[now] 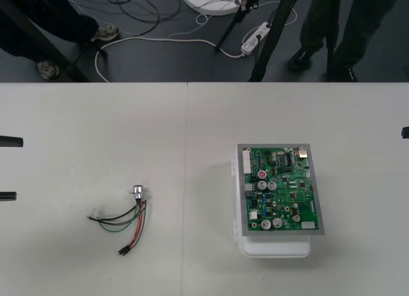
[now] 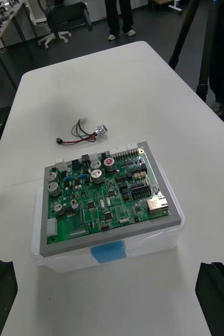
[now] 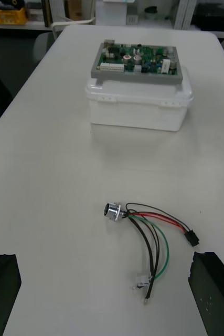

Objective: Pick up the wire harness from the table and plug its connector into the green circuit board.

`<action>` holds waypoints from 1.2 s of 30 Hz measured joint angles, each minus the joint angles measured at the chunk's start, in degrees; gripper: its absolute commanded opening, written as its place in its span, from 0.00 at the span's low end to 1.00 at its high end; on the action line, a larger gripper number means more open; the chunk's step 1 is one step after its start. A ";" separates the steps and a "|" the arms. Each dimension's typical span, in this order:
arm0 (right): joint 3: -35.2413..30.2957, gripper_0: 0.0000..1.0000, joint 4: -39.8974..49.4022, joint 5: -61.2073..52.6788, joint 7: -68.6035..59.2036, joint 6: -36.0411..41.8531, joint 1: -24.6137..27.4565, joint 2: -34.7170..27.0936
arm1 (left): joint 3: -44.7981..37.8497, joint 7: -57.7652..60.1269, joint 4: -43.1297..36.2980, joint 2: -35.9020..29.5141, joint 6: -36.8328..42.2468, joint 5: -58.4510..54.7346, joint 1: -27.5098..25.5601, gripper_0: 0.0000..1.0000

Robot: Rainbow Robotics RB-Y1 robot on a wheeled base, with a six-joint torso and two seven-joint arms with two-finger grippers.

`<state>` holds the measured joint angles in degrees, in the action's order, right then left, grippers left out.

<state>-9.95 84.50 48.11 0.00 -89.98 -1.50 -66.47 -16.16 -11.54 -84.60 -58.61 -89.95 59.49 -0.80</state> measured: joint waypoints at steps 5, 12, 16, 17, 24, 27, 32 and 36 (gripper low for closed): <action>0.00 1.00 -0.16 -1.41 0.00 0.00 0.01 0.10 | 0.00 -3.69 -0.99 -0.04 0.00 4.16 0.86 0.95; 0.00 1.00 -2.64 -4.10 0.00 0.00 0.40 2.34 | 1.47 -10.82 -3.16 -0.72 0.00 7.37 2.27 0.94; 0.00 1.00 -2.84 -4.91 0.02 0.00 1.24 4.12 | 5.50 -12.44 -3.26 -1.69 0.11 8.24 3.66 0.95; 0.00 1.00 -2.84 -5.12 0.03 0.00 1.46 4.54 | 6.64 -12.78 -3.37 -1.97 0.26 8.77 3.98 0.95; 0.00 1.00 -2.85 -5.44 1.11 0.00 2.93 6.12 | 12.13 -19.12 -6.46 -3.43 3.20 12.67 5.21 0.95; 0.00 1.00 -2.85 -5.47 1.82 0.00 3.25 6.69 | 14.19 -23.09 -8.47 -4.34 5.42 13.90 5.54 0.94; 0.00 1.00 -2.85 -5.49 7.64 0.00 3.33 8.00 | 18.09 -25.14 -13.19 -6.11 10.56 17.99 6.49 0.94; 0.00 1.00 -2.85 -5.52 7.66 0.00 3.32 9.19 | 22.29 -25.14 -16.07 -7.36 15.01 20.35 7.58 0.94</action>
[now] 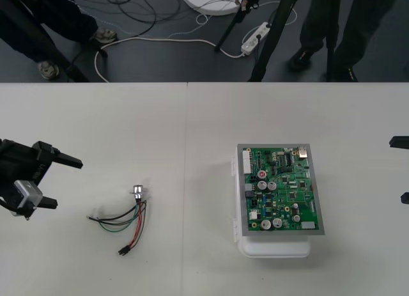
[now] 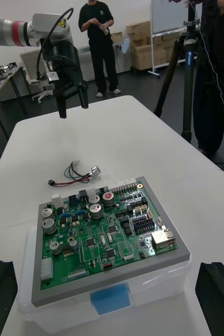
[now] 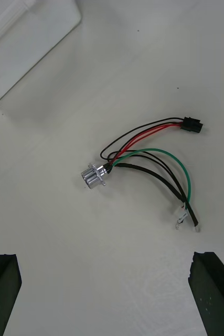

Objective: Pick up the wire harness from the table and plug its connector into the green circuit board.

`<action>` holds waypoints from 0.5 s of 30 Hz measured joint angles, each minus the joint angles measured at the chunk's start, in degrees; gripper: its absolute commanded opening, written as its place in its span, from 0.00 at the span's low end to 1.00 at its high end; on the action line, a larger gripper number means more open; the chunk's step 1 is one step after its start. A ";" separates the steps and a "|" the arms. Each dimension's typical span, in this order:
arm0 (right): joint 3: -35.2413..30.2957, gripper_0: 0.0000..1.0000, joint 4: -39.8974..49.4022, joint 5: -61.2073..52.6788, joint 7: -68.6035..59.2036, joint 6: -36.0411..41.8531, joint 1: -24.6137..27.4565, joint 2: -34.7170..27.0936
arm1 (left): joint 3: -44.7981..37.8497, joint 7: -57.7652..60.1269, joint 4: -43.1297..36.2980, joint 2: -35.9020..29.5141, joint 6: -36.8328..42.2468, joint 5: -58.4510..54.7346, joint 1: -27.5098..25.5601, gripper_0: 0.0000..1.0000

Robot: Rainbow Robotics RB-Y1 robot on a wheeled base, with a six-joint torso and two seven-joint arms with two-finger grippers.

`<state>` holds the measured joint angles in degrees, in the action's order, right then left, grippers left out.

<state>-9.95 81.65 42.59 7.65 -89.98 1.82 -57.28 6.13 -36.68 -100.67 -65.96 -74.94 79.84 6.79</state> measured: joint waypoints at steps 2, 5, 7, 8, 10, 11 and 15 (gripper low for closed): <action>0.04 1.00 0.00 -0.18 0.03 0.00 0.00 0.67 | 2.49 0.00 -1.05 -0.61 2.42 1.51 0.67 0.94; 0.81 1.00 0.00 -1.97 0.68 0.00 0.00 1.48 | 6.85 -0.01 -2.69 -1.89 6.85 4.11 1.96 0.92; 1.66 1.00 0.00 -3.25 1.50 0.00 -0.01 1.72 | 9.88 -0.02 -3.84 -2.90 9.87 5.65 3.00 0.92; 2.07 1.00 0.00 -3.62 2.58 0.00 -0.01 1.78 | 11.42 -0.02 -4.42 -3.43 11.41 6.48 3.58 0.92; 2.80 1.00 0.00 -3.90 5.74 0.00 -0.02 1.81 | 14.42 -0.04 -5.76 -4.44 14.55 8.44 4.78 0.92; 3.05 1.00 0.00 -3.92 7.20 0.00 -0.03 1.82 | 15.92 -0.06 -6.37 -4.92 15.98 9.37 5.40 0.92; 3.36 1.00 0.02 -4.15 9.66 0.00 -0.05 1.82 | 21.70 -0.19 -8.31 -6.15 21.44 13.41 8.25 0.92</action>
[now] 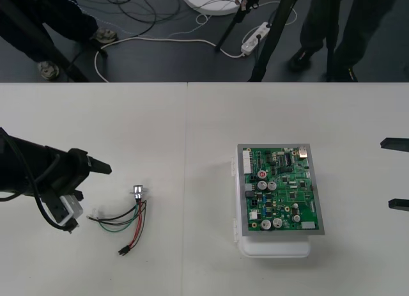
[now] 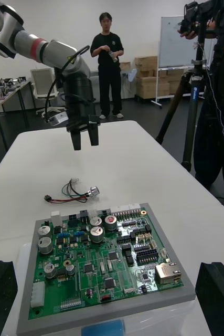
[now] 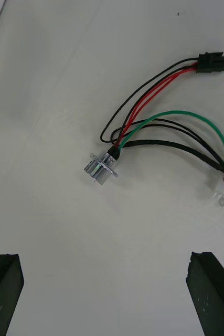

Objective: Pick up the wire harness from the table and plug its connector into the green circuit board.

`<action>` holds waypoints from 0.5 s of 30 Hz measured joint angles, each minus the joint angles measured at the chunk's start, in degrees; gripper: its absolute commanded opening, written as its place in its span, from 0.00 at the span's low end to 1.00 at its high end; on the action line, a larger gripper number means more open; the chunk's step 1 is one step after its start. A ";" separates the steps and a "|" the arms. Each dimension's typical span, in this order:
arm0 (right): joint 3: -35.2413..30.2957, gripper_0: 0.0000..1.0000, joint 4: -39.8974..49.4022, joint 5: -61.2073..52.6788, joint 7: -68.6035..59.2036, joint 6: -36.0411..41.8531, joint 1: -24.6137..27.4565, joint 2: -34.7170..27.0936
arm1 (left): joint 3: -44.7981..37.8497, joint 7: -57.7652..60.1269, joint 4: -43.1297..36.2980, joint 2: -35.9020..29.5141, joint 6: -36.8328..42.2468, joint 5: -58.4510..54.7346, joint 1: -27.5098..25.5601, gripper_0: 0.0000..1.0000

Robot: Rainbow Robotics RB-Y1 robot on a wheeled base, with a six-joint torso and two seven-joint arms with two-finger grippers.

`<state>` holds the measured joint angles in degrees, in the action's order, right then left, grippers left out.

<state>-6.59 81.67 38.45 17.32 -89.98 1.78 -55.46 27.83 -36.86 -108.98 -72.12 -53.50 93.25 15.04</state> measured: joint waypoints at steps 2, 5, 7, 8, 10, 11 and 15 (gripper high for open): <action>0.00 1.00 0.17 -0.55 0.06 0.00 0.00 0.00 | 2.89 -0.05 -0.54 -0.28 2.37 2.12 1.79 0.92; 0.00 1.00 0.49 -0.93 2.04 0.00 0.00 -0.01 | 7.29 -0.42 -1.00 -0.42 5.14 4.80 4.86 0.92; 0.00 1.00 0.57 -0.96 5.44 0.00 0.00 -0.01 | 10.61 -1.40 -1.35 -0.43 7.08 6.06 7.08 0.92; 0.01 1.00 0.61 -0.97 7.48 0.00 0.00 -0.01 | 12.71 -2.20 -1.49 -0.43 8.29 6.44 8.51 0.92; 0.09 1.00 0.62 -0.98 9.63 0.00 0.00 -0.01 | 16.30 -4.17 -1.62 -0.43 10.38 6.93 10.93 0.92; 0.33 1.00 0.64 -0.98 10.31 0.00 -0.01 -0.01 | 18.61 -5.75 -1.64 -0.43 11.64 7.27 12.58 0.92; 1.96 1.00 0.64 -1.01 10.93 0.00 -0.02 -0.02 | 24.72 -10.79 -1.60 -0.43 14.77 8.23 17.37 0.92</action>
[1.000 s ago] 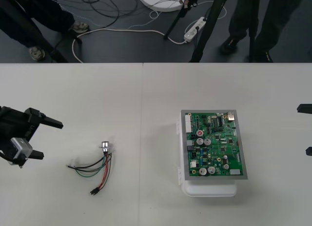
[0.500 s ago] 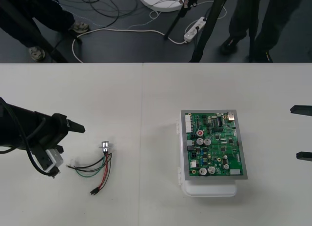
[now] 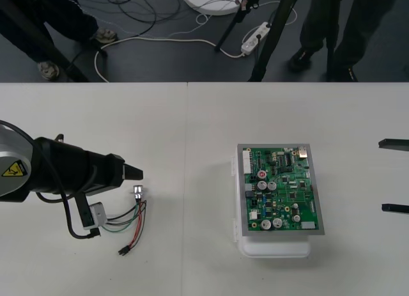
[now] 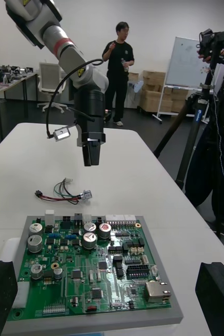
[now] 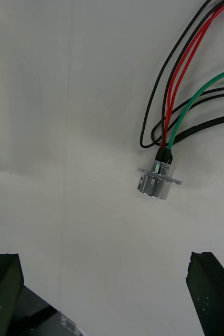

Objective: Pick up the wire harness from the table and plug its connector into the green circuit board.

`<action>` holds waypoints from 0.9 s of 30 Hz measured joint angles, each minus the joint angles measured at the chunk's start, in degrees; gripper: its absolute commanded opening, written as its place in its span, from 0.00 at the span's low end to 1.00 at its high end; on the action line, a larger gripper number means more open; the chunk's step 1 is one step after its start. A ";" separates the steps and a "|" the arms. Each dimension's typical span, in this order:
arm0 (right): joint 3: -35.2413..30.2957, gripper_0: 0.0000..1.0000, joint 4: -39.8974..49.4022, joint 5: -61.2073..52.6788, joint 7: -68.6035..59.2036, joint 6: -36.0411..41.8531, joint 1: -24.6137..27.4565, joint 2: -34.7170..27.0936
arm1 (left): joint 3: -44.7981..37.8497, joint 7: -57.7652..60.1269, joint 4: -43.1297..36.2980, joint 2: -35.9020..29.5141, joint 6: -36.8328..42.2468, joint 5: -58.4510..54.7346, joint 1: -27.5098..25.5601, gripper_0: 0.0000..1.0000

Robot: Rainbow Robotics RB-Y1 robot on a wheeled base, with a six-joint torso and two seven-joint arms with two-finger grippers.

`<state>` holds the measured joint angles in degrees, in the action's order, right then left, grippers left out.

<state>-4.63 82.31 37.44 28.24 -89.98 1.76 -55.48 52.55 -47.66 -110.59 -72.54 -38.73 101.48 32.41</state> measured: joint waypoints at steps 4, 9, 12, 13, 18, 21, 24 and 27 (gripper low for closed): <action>2.07 1.00 0.00 -0.47 4.52 0.00 -0.01 -0.32 | 3.67 -1.77 0.92 0.05 2.41 1.07 2.99 0.91; 6.47 1.00 0.00 -3.11 7.07 0.01 -0.47 -2.46 | 5.26 -1.83 2.28 0.52 4.85 5.43 4.39 0.87; 9.06 1.00 -0.15 -3.67 7.07 0.01 -1.48 -4.16 | 5.54 -2.57 3.67 1.30 5.83 6.49 4.44 0.87; 9.68 1.00 -0.27 -3.71 7.08 0.01 -1.90 -4.59 | 5.75 -3.36 4.21 1.58 6.20 6.61 4.45 0.87; 11.73 1.00 -0.84 -3.90 7.93 0.01 -3.76 -5.88 | 8.30 -9.93 6.69 2.72 9.11 6.89 4.46 0.88; 13.41 1.00 -1.66 -4.78 10.73 0.01 -4.88 -6.90 | 10.92 -12.69 8.08 3.08 12.16 7.07 4.47 0.87; 16.08 1.00 -3.18 -7.20 12.33 0.01 -6.28 -7.98 | 13.91 -12.74 9.54 3.44 15.87 7.34 4.52 0.87; 19.51 1.00 -5.35 -9.49 12.43 0.01 -8.01 -8.74 | 16.59 -12.74 11.12 4.10 19.34 7.43 4.62 0.87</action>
<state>14.88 76.96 27.95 40.68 -89.97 -6.25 -64.22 69.14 -60.39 -99.46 -68.45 -19.39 108.91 37.03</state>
